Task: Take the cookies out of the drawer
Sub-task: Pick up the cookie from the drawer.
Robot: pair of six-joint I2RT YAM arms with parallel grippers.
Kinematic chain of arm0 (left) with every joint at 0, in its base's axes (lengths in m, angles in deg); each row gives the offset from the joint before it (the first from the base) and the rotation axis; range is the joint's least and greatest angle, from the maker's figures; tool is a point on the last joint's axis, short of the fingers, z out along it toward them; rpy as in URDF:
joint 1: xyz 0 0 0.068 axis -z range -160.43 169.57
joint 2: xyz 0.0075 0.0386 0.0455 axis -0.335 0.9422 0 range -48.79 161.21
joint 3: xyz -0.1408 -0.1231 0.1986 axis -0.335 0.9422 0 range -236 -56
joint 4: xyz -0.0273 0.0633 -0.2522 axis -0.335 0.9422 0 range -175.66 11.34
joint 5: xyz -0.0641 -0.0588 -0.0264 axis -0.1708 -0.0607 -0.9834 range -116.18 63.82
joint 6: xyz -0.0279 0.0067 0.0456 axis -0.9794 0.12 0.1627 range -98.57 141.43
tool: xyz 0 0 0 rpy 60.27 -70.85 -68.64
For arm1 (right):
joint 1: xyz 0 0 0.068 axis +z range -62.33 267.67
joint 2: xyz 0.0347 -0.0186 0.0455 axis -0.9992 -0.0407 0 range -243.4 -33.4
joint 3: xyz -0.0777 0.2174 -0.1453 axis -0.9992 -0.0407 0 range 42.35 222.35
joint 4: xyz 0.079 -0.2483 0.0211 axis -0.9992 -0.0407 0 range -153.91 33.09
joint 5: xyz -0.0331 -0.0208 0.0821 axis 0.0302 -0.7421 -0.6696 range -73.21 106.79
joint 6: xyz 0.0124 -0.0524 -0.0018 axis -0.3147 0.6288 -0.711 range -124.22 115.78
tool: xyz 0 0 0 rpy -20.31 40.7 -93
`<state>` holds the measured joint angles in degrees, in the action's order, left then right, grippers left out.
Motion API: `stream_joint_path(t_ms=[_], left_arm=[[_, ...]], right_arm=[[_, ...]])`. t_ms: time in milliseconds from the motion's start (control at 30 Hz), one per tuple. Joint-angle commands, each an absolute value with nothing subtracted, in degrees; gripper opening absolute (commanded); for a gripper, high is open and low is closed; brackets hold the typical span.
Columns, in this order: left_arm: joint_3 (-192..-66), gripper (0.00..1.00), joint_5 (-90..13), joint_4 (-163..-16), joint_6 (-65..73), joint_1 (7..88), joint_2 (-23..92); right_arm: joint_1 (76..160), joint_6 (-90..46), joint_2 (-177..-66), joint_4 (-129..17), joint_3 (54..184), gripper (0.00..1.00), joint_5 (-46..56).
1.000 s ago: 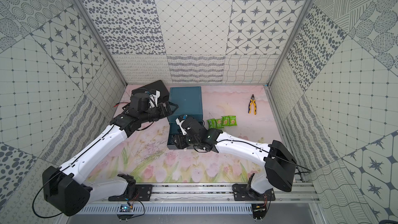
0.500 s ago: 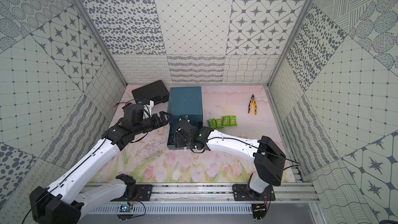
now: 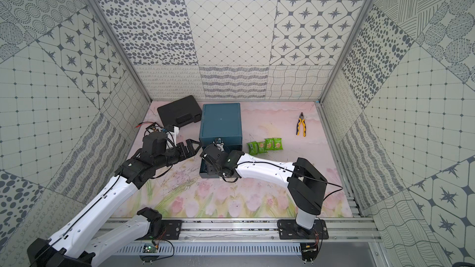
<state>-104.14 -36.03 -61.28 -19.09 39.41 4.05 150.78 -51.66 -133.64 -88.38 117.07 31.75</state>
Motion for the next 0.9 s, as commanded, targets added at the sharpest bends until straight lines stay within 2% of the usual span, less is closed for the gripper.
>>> stream_joint_path(t_ms=[0, 167, 367, 633, 867], left_arm=[[-104.1, 0.99, -35.7, -60.7, -19.1, 39.3, 3.2], [-104.4, 0.99, -36.4, -61.0, -19.2, 39.2, 3.8], [-104.7, 0.99, -37.1, -61.4, -19.8, 39.3, 4.1], [-105.7, 0.99, -38.0, -61.6, -20.1, 39.3, 5.3], [-106.2, 0.99, -39.8, -61.7, -20.9, 39.3, 5.0]], right_arm=[[150.2, -52.0, -135.7, -89.8, 118.4, 0.50, 33.6], [150.1, -51.3, -134.6, -89.7, 118.1, 0.30, 35.5], [150.1, -49.2, -130.9, -89.2, 117.0, 0.14, 37.0], [150.1, -46.3, -124.3, -84.7, 112.8, 0.03, 36.8], [150.0, -45.4, -118.3, -82.8, 109.2, 0.04, 34.3]])
